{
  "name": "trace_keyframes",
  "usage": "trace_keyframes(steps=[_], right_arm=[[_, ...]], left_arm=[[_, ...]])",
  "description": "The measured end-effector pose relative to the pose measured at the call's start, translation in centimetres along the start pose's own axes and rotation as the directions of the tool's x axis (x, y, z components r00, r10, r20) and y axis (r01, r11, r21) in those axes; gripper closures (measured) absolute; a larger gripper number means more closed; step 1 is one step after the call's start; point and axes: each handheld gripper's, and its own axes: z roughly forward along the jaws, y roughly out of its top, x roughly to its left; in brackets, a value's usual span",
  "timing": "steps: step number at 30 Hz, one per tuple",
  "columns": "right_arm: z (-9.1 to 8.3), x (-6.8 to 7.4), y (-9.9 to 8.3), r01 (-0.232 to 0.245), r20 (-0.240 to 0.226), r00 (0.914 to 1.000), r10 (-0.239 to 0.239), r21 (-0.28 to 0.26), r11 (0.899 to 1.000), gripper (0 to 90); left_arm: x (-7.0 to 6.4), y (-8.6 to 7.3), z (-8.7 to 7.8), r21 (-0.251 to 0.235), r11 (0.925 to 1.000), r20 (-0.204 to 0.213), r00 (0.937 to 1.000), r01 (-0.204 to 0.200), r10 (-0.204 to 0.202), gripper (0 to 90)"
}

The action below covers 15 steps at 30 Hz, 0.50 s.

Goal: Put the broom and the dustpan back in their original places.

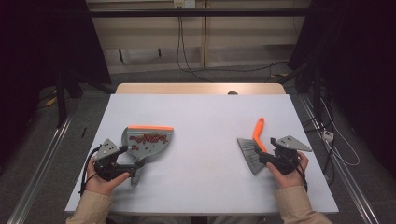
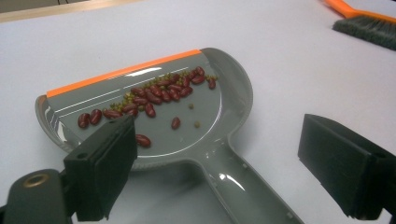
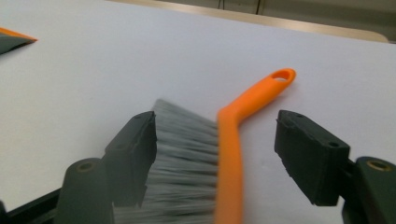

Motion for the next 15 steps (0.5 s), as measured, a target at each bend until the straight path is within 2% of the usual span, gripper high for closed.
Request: trace_keyframes(steps=[1,4,5,6,7,9,11,13,15], right_arm=[[0.1,-0.3,0.0,-0.005,0.015,0.9999,0.005,0.009,1.0,31.3],[0.3,-1.4,0.1,-0.022,0.043,0.9988,0.021,0.015,1.0,45.3],[0.3,-1.7,0.0,-0.024,0.042,0.9988,0.023,0.016,1.0,56.6],[0.3,-2.0,-0.1,-0.034,0.035,0.9988,0.034,0.016,0.999,61.7],[0.3,-2.1,-0.1,-0.037,0.048,0.9982,0.036,0.023,0.999,66.2],[0.3,-2.1,-0.3,-0.015,0.048,0.9988,0.013,0.043,0.999,77.4],[0.4,-2.0,-0.5,-0.008,0.052,0.9986,0.005,0.06,0.998,83.4],[0.7,-1.7,-0.7,0.019,0.06,0.9979,-0.025,0.094,0.995,85.5],[1.0,-1.5,-0.9,0.032,0.043,0.9984,-0.038,0.122,0.992,87.5]], left_arm=[[0.0,0.0,0.0,-0.002,1.0,0.0,1.0,-0.002,0.002,11.9],[0.0,0.0,0.0,0.0,1.0,0.0,1.0,-0.004,0.004,11.9],[0.0,0.0,0.0,-0.001,1.0,0.003,1.0,-0.004,0.004,11.9],[0.0,0.0,0.0,-0.008,1.0,0.006,1.0,0.0,0.0,11.9],[0.0,0.0,0.0,-0.007,1.0,0.002,1.0,0.0,0.0,11.9],[0.0,0.0,0.0,-0.009,1.0,0.003,1.0,0.0,0.0,11.9],[0.0,0.0,0.1,-0.011,0.9999,0.002,1.0,-0.001,0.001,11.9],[-0.1,0.1,0.0,-0.016,0.9999,0.004,1.0,-0.003,0.003,11.5],[0.0,0.1,0.0,-0.02,0.9998,0.002,1.0,-0.008,0.008,10.9]])
